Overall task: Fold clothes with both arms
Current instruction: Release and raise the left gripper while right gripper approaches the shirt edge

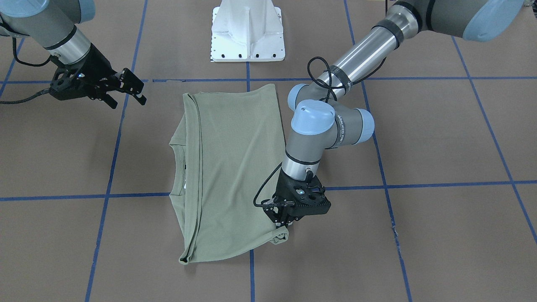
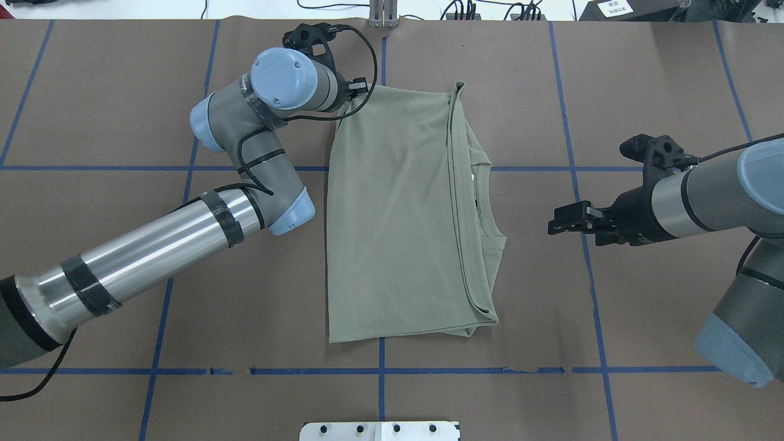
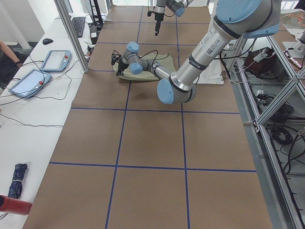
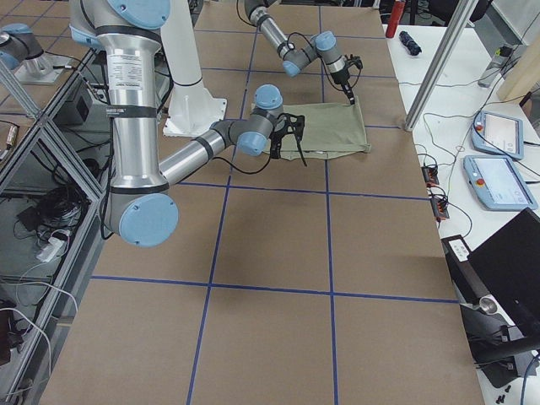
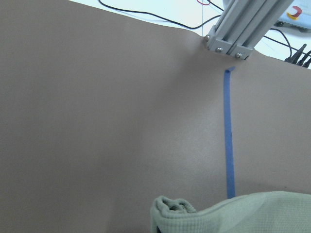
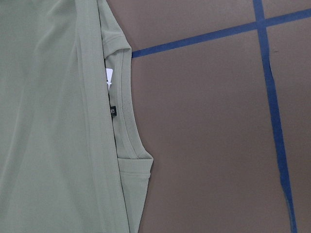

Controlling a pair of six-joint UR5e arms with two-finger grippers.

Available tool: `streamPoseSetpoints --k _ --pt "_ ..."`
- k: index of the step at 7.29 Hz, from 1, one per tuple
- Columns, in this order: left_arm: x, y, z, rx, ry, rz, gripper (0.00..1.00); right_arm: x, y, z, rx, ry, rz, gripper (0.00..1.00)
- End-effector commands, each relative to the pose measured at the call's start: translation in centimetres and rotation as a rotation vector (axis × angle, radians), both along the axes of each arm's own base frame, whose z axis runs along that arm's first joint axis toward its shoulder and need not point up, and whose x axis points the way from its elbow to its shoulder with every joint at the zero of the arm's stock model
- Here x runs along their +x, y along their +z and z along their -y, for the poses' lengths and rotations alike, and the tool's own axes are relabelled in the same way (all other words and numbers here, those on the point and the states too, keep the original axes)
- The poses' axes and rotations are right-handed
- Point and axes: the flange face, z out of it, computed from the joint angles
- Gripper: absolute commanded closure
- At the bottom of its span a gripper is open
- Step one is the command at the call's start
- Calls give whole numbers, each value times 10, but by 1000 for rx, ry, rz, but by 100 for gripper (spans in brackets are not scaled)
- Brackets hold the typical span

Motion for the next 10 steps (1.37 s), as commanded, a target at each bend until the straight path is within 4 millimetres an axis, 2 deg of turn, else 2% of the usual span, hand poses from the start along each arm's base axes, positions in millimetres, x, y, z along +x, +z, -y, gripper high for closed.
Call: streamPoseSetpoints --k 1,2,3,5,6,7,9,10 --pt "7 3 12 24 -42 11 100 2 0 3 19 38 -14 0" --pt "5 5 15 28 -59 18 27 0 0 3 30 52 -22 0" --pt "-5 4 22 28 -69 14 0 -3 1 2 31 45 -23 0" --pt "-50 2 51 45 -50 30 0 -32 -6 2 44 47 -60 0" --pt "-76 26 42 36 18 18 0 -54 -23 7 37 42 -119 0" --pt "-104 41 20 35 41 4 0 -74 -47 17 15 34 -181 0" --pt "-141 56 -26 12 81 2 0 -119 -85 44 81 -36 -295 0" --pt "-155 63 -41 66 124 27 0 -143 -91 65 112 -64 -369 0"
